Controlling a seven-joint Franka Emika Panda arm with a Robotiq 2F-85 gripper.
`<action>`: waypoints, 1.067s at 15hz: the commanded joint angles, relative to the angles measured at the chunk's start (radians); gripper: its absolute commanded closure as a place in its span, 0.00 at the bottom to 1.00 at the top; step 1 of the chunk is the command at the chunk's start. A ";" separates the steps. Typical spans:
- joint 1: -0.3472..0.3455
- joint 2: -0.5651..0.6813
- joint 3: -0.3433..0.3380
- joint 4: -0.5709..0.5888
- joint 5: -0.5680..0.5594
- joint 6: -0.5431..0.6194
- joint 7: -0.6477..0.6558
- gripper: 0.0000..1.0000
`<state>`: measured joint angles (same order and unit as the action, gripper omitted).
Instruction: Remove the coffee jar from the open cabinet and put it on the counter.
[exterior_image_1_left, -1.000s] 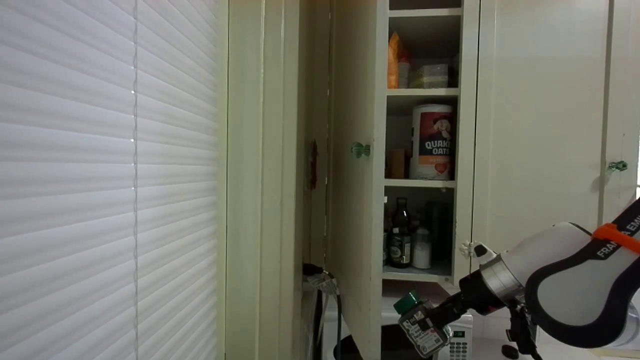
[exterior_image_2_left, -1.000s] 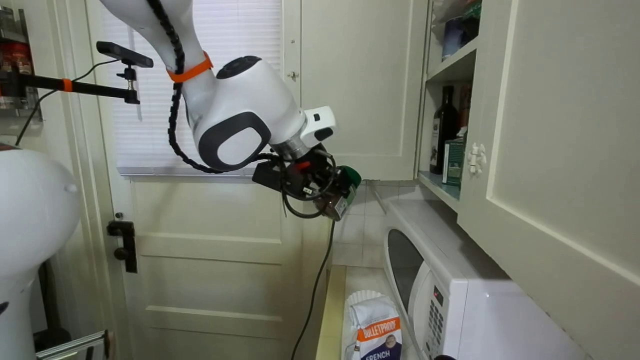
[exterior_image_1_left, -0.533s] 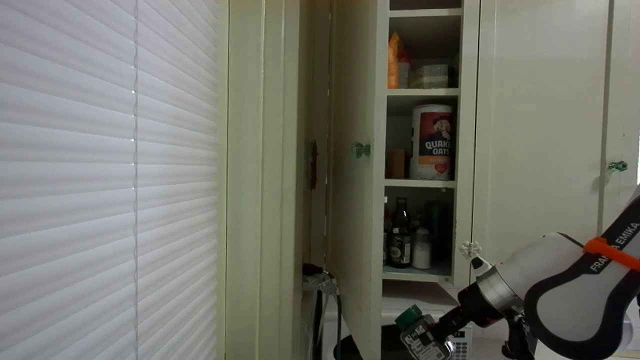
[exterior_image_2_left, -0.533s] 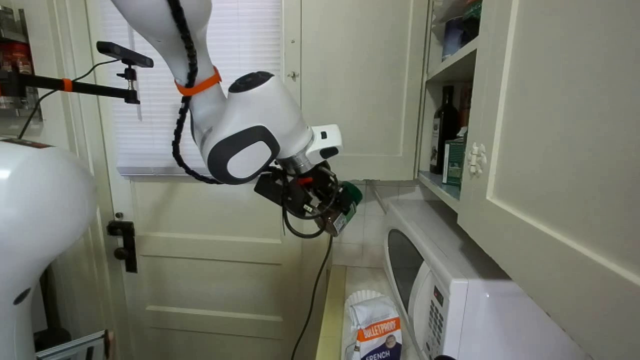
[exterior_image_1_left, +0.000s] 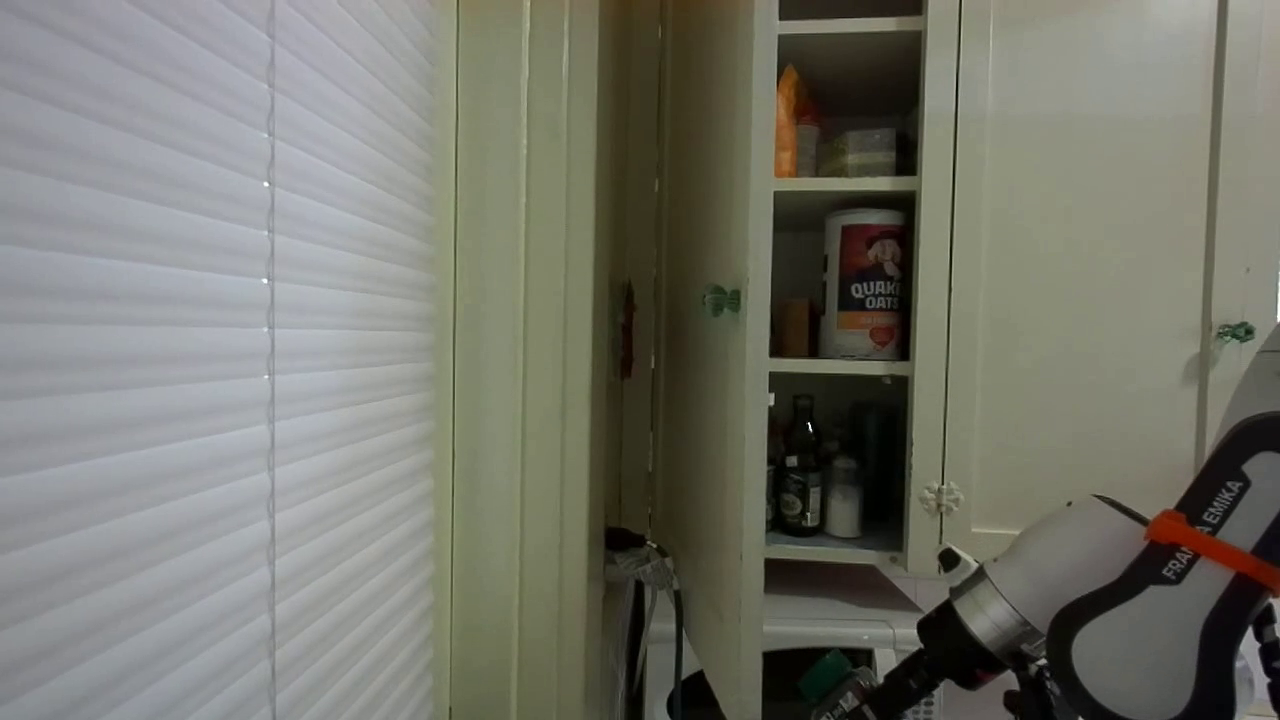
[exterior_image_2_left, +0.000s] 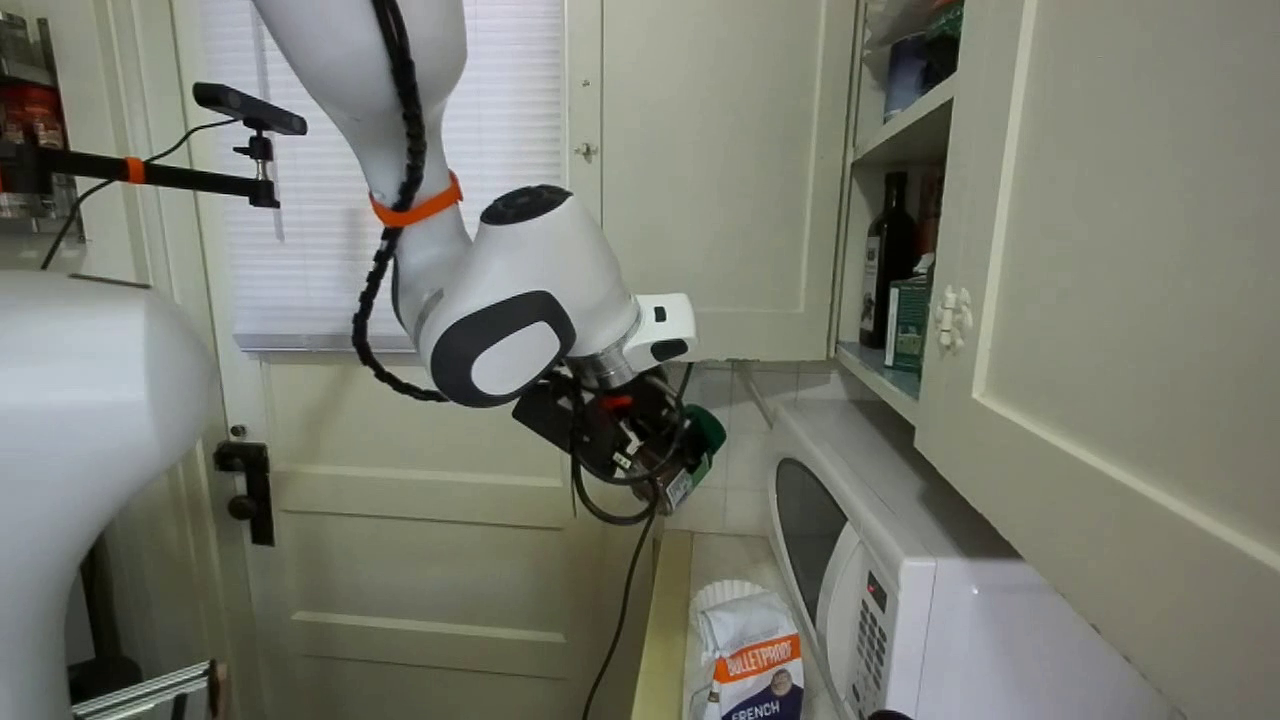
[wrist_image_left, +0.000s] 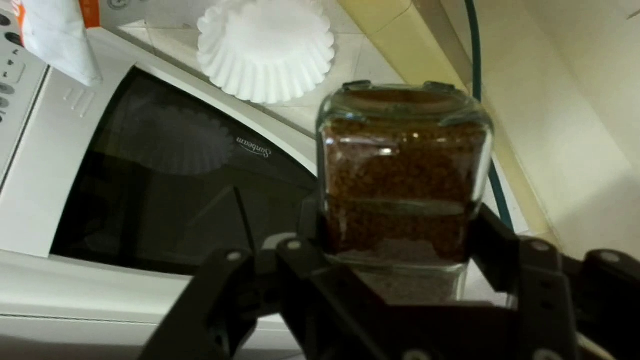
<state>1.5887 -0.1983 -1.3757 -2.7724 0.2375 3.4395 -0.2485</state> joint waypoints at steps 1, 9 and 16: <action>0.226 -0.029 -0.243 0.000 -0.031 0.073 -0.020 0.52; 0.753 -0.271 -0.792 0.057 0.013 0.288 -0.255 0.52; 0.919 -0.664 -0.956 0.305 0.001 0.440 -0.531 0.52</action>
<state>2.5073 -0.6646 -2.3341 -2.6087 0.2328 3.8064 -0.6302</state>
